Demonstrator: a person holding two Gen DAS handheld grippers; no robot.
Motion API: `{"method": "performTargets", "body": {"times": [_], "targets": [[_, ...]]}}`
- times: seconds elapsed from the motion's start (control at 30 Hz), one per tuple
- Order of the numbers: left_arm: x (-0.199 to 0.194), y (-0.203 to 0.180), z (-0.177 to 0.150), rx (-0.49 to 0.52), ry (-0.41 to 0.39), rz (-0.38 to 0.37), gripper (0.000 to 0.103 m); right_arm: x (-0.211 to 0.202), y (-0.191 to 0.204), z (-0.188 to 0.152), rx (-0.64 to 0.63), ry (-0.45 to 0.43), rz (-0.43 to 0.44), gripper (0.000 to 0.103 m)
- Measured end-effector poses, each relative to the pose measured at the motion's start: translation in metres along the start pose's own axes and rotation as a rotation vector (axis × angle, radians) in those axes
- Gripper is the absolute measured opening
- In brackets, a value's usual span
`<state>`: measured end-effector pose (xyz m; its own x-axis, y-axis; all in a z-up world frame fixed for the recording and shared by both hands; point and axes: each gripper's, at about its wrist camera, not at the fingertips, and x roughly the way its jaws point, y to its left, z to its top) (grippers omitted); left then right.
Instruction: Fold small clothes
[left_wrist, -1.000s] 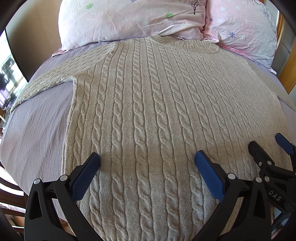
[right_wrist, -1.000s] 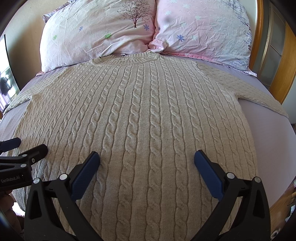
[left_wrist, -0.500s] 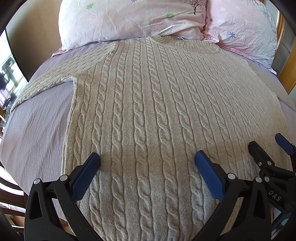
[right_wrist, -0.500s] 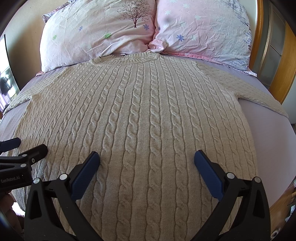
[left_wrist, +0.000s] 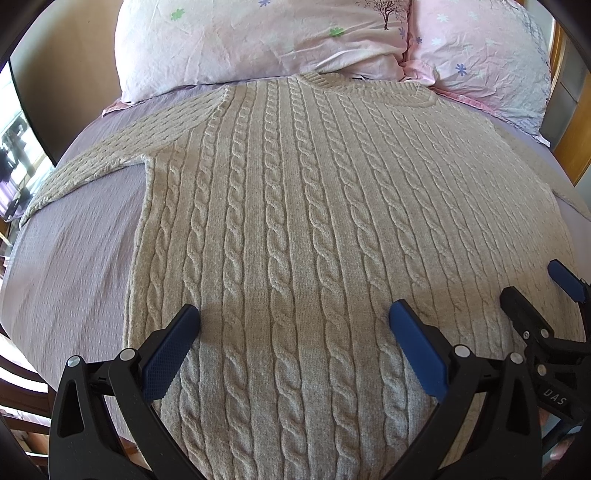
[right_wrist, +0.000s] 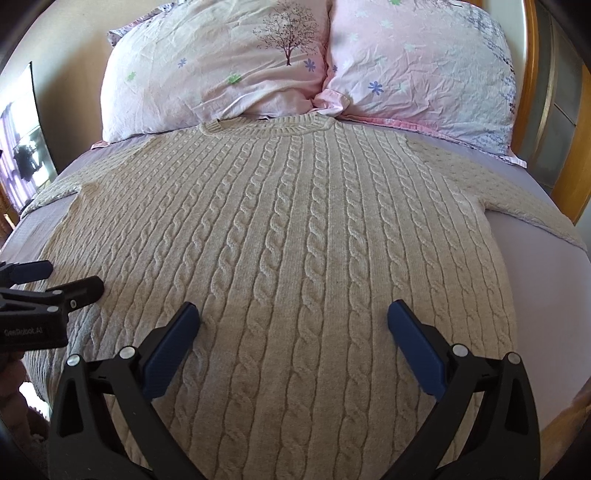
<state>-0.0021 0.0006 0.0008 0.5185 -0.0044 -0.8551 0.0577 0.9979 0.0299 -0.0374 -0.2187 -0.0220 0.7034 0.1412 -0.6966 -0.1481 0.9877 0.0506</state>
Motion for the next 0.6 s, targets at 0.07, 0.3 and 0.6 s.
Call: {"method": "performTargets", "body": {"times": [0.07, 0.3, 0.6], "targets": [[-0.001, 0.000, -0.002, 0.009, -0.024, -0.002, 0.102, -0.009, -0.024, 0.009, 0.041, -0.016, 0.118, 0.101], [-0.005, 0.012, 0.001, 0.007, -0.127, -0.093, 0.102, -0.060, -0.234, 0.028, 0.622, -0.262, -0.046, 0.090], [-0.017, 0.085, 0.033, -0.227, -0.371, -0.278, 0.102, -0.042, -0.428, 0.019, 1.150, -0.239, -0.213, 0.063]]}}
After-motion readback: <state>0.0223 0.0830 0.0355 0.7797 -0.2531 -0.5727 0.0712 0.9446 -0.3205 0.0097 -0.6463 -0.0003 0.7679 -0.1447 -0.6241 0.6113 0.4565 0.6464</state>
